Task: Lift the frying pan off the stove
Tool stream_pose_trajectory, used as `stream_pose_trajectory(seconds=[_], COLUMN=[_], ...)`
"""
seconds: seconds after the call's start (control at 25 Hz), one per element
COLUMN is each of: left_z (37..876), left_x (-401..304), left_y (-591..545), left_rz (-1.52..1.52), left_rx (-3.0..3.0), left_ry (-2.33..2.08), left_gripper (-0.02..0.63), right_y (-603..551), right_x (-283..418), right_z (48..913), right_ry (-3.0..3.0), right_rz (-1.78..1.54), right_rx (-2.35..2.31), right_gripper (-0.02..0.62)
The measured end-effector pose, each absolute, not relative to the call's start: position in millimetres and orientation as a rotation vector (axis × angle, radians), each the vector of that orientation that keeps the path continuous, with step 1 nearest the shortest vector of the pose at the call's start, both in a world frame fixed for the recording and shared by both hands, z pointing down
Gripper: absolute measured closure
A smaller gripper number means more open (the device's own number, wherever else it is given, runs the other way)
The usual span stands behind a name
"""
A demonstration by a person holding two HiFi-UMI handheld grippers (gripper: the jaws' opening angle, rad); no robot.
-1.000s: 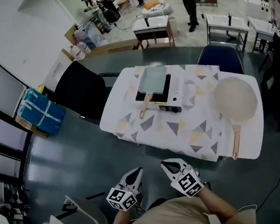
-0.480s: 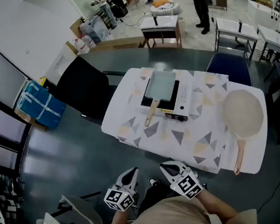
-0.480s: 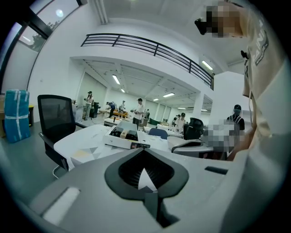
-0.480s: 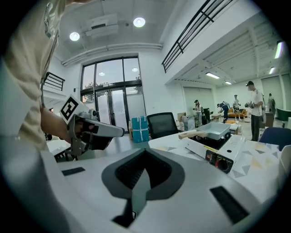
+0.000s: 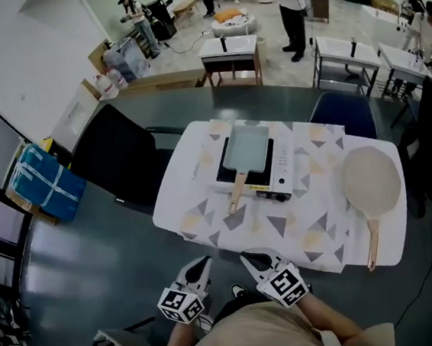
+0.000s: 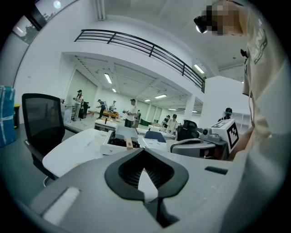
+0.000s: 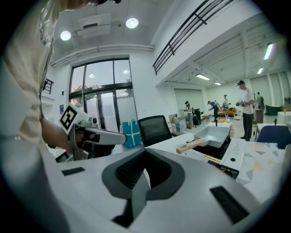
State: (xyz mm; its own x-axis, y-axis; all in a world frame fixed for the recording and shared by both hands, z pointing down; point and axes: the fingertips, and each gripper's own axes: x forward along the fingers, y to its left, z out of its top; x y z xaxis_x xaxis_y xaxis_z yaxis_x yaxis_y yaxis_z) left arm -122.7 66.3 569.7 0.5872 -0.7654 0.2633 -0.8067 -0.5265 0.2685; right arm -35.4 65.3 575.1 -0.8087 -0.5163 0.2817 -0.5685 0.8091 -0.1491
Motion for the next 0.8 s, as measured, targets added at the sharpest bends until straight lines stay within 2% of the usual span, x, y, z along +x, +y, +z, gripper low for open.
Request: stream_pose_trajectory(seconds=[0.36, 0.48, 0.68, 0.8], left_z=[567, 571, 566, 571], left_x=[-141, -146, -154, -158], left_y=[28, 20, 4, -5], left_rz=[0.104, 0.108, -0.074, -0.034], left_rx=[2.548, 2.566, 2.449, 2.468], left_ry=[-1.008, -0.943, -0.841, -0.864], left_gripper=[0.609, 0.609, 0.609, 0.609], right_y=[24, 19, 7, -3], right_x=[-65, -64, -54, -53], right_z=[556, 562, 567, 564], right_ry=[-2.73, -2.678, -2.632, -2.617], right_rz=[0.41, 0.411, 0.518, 0.467], right_rx=[1.137, 1.222, 1.341, 1.349], right_gripper=[0.598, 0.598, 0.598, 0.598])
